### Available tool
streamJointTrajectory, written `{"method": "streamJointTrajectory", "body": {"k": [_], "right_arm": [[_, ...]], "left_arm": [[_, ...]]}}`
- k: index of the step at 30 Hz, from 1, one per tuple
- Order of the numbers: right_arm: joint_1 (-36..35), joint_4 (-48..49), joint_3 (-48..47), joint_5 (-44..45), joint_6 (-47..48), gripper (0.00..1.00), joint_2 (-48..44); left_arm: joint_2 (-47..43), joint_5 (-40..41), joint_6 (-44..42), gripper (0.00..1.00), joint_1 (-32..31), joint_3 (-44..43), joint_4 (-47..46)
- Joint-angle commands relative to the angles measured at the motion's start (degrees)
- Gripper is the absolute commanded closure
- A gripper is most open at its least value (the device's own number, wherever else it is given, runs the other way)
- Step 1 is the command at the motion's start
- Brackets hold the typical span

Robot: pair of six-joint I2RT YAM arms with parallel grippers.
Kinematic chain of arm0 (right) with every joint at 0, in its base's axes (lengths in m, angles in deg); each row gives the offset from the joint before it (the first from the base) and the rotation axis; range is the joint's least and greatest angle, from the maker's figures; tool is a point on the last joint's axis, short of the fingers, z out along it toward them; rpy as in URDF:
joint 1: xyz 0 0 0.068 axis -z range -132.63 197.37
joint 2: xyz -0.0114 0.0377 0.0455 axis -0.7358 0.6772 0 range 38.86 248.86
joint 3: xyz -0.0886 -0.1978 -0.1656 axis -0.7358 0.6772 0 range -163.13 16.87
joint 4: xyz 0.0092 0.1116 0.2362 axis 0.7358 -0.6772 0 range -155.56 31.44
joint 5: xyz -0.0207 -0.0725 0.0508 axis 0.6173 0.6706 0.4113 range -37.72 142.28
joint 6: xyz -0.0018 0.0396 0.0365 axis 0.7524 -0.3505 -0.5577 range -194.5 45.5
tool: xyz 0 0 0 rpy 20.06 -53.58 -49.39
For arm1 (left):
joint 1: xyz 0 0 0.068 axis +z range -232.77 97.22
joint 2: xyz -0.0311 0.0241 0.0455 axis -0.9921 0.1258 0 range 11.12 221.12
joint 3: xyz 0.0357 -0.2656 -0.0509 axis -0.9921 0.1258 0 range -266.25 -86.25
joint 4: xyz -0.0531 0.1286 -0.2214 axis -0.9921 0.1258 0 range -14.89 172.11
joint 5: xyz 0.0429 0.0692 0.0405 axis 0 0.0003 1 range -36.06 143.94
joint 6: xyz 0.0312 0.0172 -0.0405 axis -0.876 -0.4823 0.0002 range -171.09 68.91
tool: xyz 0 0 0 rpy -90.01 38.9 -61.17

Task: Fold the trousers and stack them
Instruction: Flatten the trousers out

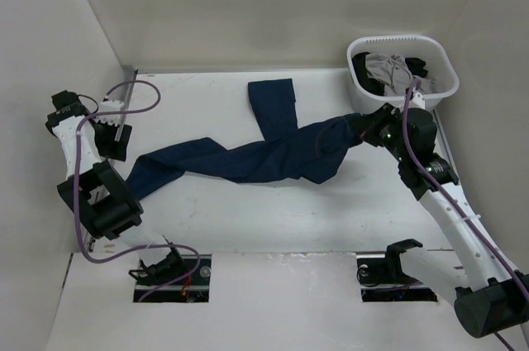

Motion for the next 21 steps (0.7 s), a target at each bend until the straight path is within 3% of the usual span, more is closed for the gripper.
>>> {"method": "streamJointTrajectory", "body": {"k": [1,4,7,12,15,17,21], "right_arm": [[1.55,5.39,-0.77,0.02,0.92,1.0,-0.69],[3.14,5.22,-0.94,-0.85,1.01,1.0,-1.13],[2.97,4.86,-0.77,-0.51,1.36,1.0,-1.22],[2.62,4.6,-0.59,0.99,1.71,1.0,-1.13],[2.61,4.51,-0.85,1.08,1.8,1.0,-1.39],[2.96,4.51,-0.94,0.73,1.97,1.0,-1.92],[8.3,1.01,-1.03,1.78,4.25,1.0,-5.52]], "left_arm": [[-0.52,-2.98,-2.03,0.25,1.32,1.71,3.7],[0.62,-0.53,-8.19,0.28,1.76,6.53,8.19],[2.55,4.65,-8.56,0.29,2.29,10.76,4.26],[8.17,9.84,-5.92,0.3,3.0,7.01,3.97],[10.02,17.03,-8.54,0.33,-1.47,6.81,3.02],[9.42,22.4,-11.79,0.32,-5.51,9.18,-2.93],[9.32,23.31,-14.18,0.27,-11.14,10.51,-8.42]]}}
